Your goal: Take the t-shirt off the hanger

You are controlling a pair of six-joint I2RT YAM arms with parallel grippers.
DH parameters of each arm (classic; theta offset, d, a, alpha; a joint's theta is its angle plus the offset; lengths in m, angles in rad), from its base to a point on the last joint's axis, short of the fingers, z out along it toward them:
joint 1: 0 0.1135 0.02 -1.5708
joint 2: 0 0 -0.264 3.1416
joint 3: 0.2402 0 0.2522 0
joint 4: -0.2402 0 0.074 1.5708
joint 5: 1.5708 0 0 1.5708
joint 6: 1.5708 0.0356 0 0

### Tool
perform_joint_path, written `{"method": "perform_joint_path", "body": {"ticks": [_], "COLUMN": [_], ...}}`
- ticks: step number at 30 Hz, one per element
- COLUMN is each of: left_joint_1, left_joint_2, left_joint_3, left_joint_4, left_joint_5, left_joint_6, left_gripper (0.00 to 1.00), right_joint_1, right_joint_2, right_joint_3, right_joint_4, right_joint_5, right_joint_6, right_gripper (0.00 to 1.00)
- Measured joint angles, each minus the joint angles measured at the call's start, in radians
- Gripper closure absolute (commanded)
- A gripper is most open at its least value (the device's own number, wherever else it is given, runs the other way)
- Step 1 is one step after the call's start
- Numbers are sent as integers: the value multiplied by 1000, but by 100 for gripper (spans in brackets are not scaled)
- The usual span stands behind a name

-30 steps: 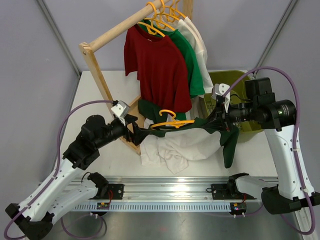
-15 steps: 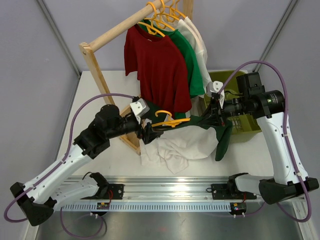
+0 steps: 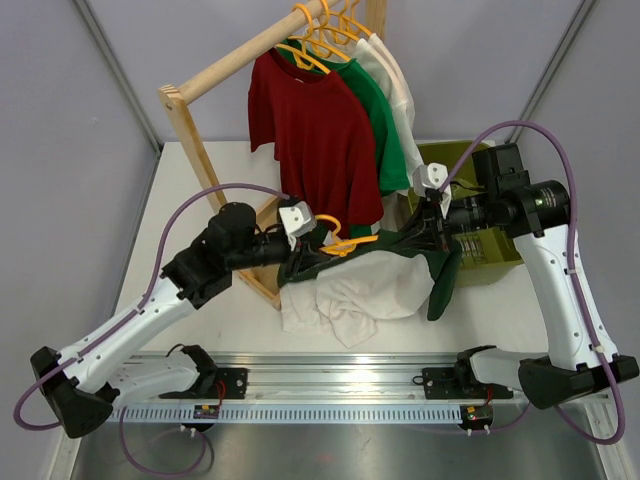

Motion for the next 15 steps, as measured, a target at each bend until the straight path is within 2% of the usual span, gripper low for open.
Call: {"method": "perform_joint_path", "body": {"ticks": [2,4,7,8,12,15], "left_joint_1": [-11,-19,-19,-19,-19,-18], "left_joint_2": [-3,-9,-21,-25,-46,-89], "left_joint_3": [4,6,6,6,1,-36], "left_joint_4": [-16,-23,-28,-29,-29,-24], "left_joint_5": [47,68,70,69,19,-47], "left_joint_6": [33,40,40,37,8,-10], "left_gripper": [100,100,100,100,100,100], "right_joint_1": [-6,-10,-8,-8,-1,2], "right_joint_2": [0,0,-2,-5,-27,-51], "right_joint_3": [6,6,3,-1,-38,-62], "right_joint_4": [16,24,27,29,58,113], "right_joint_5": [17,42,50,50,63,94], "right_joint_6": [3,14,50,72,186,262], "right_gripper": [100,100,80,62,26,17]}}
